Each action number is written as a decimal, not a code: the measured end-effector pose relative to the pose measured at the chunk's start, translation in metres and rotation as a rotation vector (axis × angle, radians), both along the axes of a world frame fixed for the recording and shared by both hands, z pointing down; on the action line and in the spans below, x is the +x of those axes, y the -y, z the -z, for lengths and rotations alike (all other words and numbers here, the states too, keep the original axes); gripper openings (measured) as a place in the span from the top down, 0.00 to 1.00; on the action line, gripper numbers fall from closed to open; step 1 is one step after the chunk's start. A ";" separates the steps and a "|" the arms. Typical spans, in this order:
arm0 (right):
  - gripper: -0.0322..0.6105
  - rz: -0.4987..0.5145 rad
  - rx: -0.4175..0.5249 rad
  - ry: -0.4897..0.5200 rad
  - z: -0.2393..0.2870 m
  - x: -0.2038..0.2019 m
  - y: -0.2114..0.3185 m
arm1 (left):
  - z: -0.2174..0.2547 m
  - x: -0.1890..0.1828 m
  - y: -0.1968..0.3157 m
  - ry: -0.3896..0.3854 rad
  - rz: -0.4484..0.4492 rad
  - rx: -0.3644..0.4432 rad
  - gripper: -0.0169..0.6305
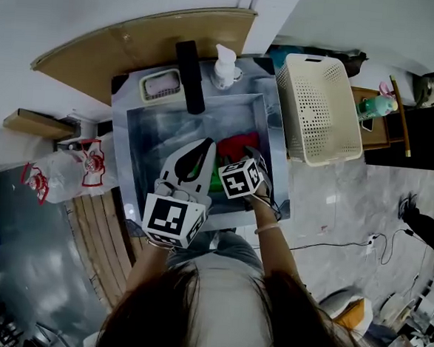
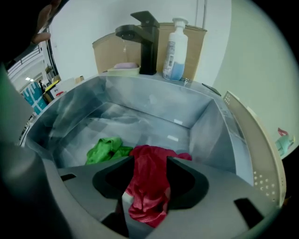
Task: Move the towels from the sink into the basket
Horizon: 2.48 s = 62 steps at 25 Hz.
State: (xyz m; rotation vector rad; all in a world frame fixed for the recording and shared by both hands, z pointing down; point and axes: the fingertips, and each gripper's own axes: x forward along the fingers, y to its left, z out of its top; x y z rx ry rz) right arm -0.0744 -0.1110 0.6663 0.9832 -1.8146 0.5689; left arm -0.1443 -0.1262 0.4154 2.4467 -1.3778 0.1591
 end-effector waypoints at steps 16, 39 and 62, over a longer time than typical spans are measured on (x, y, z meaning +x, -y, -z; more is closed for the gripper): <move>0.62 -0.087 -0.170 0.002 -0.054 0.004 0.002 | -0.026 -0.007 0.011 -0.009 -0.021 -0.058 0.96; 0.86 -0.112 -0.004 0.123 0.027 0.013 0.010 | -0.017 -0.001 0.006 0.001 0.039 -0.043 0.96; 0.86 0.073 0.239 0.236 0.166 0.029 -0.004 | 0.015 0.041 -0.018 0.014 0.115 -0.009 0.96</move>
